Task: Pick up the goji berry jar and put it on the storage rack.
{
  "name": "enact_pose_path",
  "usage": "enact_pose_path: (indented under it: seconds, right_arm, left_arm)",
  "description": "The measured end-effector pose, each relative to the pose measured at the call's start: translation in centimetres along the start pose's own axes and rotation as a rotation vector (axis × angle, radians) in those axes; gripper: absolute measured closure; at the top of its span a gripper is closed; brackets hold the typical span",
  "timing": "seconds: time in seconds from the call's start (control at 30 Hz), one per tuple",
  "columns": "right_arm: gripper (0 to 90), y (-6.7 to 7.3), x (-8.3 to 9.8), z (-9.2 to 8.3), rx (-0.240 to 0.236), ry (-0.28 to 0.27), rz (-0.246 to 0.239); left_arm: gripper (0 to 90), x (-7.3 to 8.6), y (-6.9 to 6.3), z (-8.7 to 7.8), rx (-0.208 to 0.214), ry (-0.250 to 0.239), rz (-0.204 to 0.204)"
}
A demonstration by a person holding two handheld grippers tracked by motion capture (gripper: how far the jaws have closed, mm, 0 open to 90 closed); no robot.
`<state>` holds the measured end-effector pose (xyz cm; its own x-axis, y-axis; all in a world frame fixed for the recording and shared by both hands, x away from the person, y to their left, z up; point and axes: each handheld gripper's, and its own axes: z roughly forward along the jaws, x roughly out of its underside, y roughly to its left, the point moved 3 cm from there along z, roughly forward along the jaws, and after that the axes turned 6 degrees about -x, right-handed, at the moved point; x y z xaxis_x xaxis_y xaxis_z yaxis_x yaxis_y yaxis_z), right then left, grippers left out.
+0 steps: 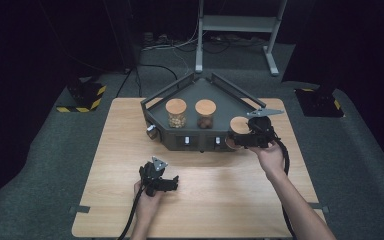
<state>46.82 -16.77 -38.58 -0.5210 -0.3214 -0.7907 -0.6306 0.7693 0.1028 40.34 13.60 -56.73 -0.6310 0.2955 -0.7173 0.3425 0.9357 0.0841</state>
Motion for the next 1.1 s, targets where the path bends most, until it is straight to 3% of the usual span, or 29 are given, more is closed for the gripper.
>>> enact_pose_path:
  seconds: [0.43,0.93,1.1]
  right_arm:
    - [25.5,1.0,-2.7,0.5,0.002,0.014,-0.028]
    - [25.5,0.2,-5.0,1.5,0.064,0.036,-0.025]
    - [25.5,-0.4,-5.6,2.0,0.096,0.045,-0.002]
  left_arm:
    - [2.7,0.0,0.0,0.0,0.0,0.0,-0.003]
    - [2.7,0.0,0.0,0.0,0.001,0.001,-0.001]
    - [2.6,0.0,0.0,0.0,0.001,0.0,-0.004]
